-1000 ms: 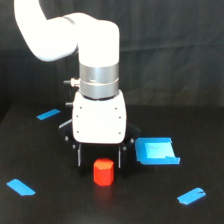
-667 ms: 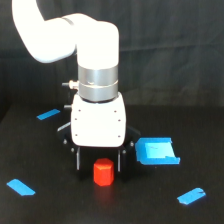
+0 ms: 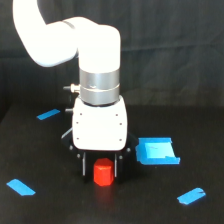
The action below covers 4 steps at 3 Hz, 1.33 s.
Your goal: Pick up the red object from the table
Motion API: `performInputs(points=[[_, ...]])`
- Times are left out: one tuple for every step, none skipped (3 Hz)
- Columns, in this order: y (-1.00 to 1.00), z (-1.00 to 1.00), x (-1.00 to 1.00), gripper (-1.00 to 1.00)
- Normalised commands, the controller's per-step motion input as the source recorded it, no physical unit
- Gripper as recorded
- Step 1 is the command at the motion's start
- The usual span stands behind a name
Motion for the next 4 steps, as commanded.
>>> performInputs(points=[[0.05, -0.2, 0.08, -1.0], [-0.07, -0.19, 0.0, -0.97], [-0.02, -0.21, -0.03, -1.0], [-0.07, 1.0, -0.04, -0.97]])
